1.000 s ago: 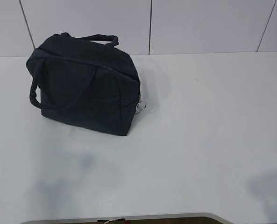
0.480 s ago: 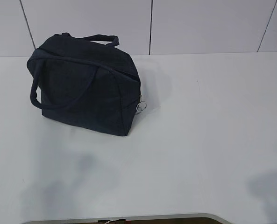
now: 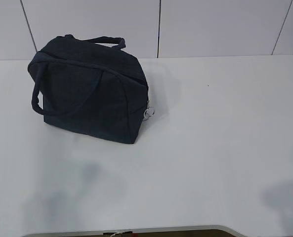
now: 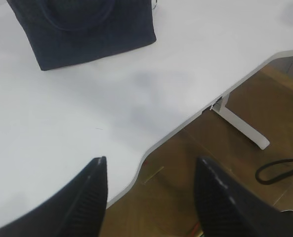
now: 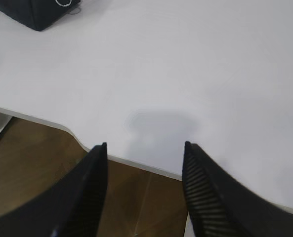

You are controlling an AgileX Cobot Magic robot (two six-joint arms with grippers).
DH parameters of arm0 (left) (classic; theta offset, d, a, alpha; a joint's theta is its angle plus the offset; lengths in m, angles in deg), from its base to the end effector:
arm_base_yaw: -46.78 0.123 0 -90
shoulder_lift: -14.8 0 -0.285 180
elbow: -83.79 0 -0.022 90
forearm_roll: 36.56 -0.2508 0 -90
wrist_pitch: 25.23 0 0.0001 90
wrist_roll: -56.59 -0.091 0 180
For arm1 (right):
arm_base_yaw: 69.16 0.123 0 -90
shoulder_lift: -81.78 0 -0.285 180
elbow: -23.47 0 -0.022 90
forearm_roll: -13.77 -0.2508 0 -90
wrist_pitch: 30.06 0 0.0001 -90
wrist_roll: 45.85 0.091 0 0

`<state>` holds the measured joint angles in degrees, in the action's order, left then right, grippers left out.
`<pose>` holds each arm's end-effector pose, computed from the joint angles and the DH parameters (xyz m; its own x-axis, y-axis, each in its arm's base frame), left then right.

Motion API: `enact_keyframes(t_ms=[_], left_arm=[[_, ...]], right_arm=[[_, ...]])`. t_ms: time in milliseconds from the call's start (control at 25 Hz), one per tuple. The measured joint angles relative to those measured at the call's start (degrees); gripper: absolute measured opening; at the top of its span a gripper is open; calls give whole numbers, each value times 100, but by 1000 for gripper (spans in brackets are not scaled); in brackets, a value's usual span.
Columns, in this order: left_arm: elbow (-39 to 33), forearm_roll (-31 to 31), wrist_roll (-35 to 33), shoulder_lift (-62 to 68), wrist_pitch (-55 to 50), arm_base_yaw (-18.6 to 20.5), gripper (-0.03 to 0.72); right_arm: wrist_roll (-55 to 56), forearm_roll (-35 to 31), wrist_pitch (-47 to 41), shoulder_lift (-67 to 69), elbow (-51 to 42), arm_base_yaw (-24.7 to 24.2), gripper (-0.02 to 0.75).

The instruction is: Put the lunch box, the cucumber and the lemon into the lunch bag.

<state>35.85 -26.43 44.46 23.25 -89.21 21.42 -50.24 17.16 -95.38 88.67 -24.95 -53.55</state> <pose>-0.0129 -0.0098 0.2770 -0.3752 0.3233 -0.8687 0.6019 0.7977 0.0369 -0.0093 -0.0077 0.2717 -0.4650 -0.2348 -0.8536 -0.2726 0.9553 -0.1143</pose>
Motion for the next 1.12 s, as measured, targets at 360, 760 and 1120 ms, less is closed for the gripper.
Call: enact_keyframes(t_ms=[360,760,1120], left_arm=[[0,33,0,0,0,0,403],[0,42,0,0,0,0,403],[0,42,0,0,0,14,399]], right_arm=[[0,0,0,0,0,0,399],[0,0,0,0,0,0,399],[0,0,0,0,-8,12,400]])
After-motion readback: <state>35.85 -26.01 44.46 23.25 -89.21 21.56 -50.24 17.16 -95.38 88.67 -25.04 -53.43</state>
